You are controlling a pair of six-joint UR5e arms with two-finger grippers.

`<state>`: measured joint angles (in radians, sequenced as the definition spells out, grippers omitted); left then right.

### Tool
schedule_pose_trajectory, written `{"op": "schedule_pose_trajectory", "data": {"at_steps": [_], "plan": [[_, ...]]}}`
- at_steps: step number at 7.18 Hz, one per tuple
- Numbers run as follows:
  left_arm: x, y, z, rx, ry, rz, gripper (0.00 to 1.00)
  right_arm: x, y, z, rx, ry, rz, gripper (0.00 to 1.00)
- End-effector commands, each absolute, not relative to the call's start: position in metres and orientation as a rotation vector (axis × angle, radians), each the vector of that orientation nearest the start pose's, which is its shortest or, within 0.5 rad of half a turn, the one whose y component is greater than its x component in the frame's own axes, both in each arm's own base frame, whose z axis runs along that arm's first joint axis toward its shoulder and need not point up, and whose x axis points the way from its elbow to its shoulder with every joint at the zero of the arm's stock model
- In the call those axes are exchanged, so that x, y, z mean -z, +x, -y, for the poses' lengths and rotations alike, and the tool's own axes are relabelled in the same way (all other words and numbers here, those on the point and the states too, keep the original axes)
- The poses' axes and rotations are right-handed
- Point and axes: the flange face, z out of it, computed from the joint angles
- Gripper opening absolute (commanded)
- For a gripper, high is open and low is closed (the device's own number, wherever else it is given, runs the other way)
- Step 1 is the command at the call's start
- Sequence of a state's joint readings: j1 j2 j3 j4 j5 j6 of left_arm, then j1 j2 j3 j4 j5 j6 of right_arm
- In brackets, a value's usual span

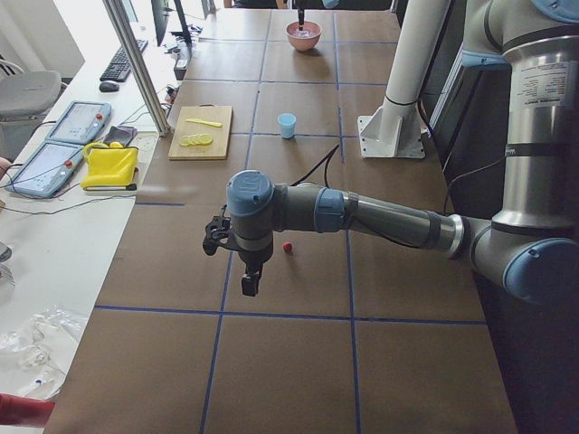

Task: Put ice and strawberries in cup
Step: 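Grasp a third batch of ice from the pink bowl with the right gripper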

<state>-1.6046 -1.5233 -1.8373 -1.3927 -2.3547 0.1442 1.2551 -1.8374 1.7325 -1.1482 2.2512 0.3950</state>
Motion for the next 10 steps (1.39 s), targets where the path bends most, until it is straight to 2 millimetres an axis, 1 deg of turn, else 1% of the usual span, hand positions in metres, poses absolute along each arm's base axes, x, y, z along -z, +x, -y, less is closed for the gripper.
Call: {"op": "schedule_pose_trajectory", "data": {"at_steps": [1, 5, 7, 9, 10], "plan": [[-0.568, -0.079, 0.463, -0.121, 0.109, -0.778, 1.0, -0.666, -0.059, 0.408, 0.029, 0.062, 0.74, 0.98], [-0.567, -0.079, 0.463, -0.122, 0.11, -0.778, 1.0, -0.665, -0.064, 0.411, 0.036, 0.059, 0.746, 0.92], [-0.567, -0.079, 0.463, -0.122, 0.11, -0.778, 1.0, -0.667, -0.066, 0.41, 0.039, 0.052, 0.748, 0.88], [-0.567, -0.079, 0.463, -0.122, 0.11, -0.778, 1.0, -0.67, -0.069, 0.409, 0.044, 0.043, 0.748, 0.81], [-0.567, -0.079, 0.463, -0.122, 0.11, -0.778, 1.0, -0.67, -0.07, 0.409, 0.046, 0.042, 0.748, 0.75]]}}
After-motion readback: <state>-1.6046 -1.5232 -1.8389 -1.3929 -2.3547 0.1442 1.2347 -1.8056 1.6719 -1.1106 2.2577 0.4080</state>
